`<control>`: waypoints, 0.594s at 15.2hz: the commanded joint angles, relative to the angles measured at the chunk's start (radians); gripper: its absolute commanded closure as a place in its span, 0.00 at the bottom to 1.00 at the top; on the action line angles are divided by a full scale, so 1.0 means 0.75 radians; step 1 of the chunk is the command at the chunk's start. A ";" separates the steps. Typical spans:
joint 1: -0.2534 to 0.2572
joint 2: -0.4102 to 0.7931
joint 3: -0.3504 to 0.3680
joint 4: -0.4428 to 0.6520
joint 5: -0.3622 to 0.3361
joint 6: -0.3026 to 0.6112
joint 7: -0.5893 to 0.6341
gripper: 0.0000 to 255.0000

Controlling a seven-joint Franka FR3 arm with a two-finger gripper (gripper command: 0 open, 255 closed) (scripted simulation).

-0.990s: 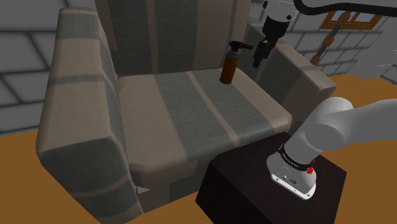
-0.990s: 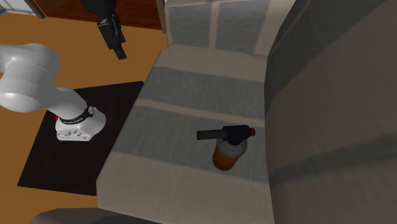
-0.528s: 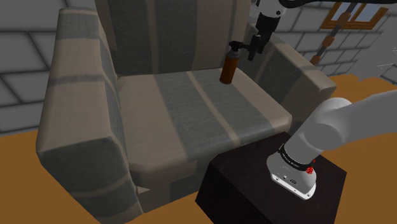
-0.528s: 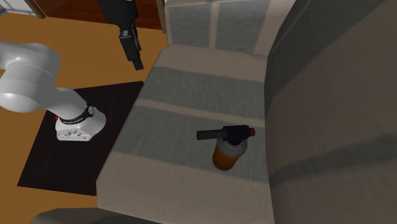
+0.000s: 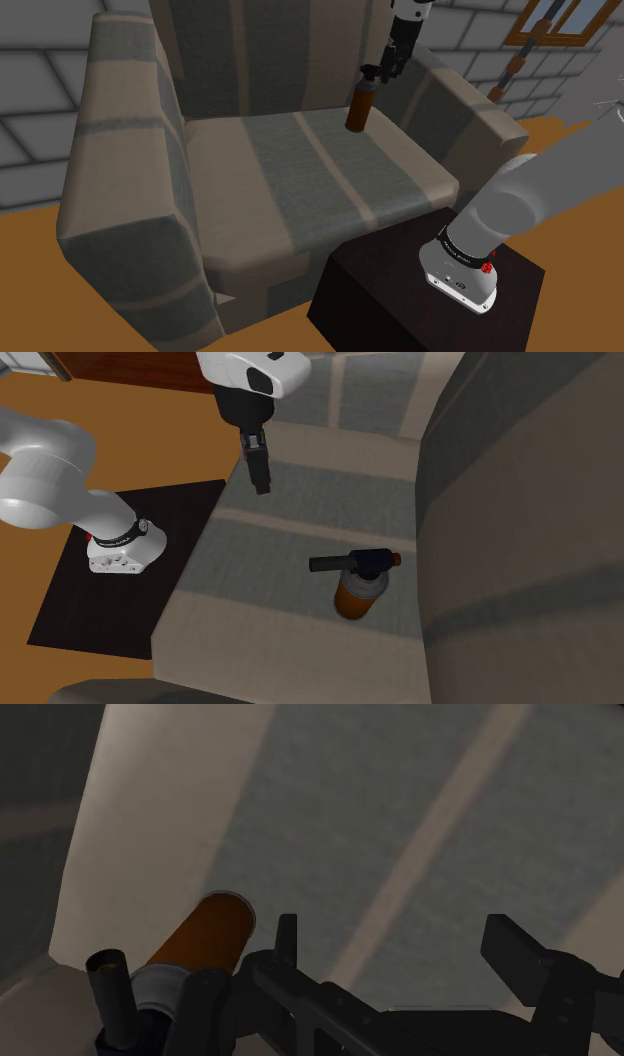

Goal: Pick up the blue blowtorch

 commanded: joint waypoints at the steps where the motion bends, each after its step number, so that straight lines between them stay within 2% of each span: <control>1: -0.013 0.117 -0.040 0.106 0.012 0.001 -0.049 0.00; 9: -0.083 0.561 -0.150 0.547 0.120 -0.058 -0.219 0.00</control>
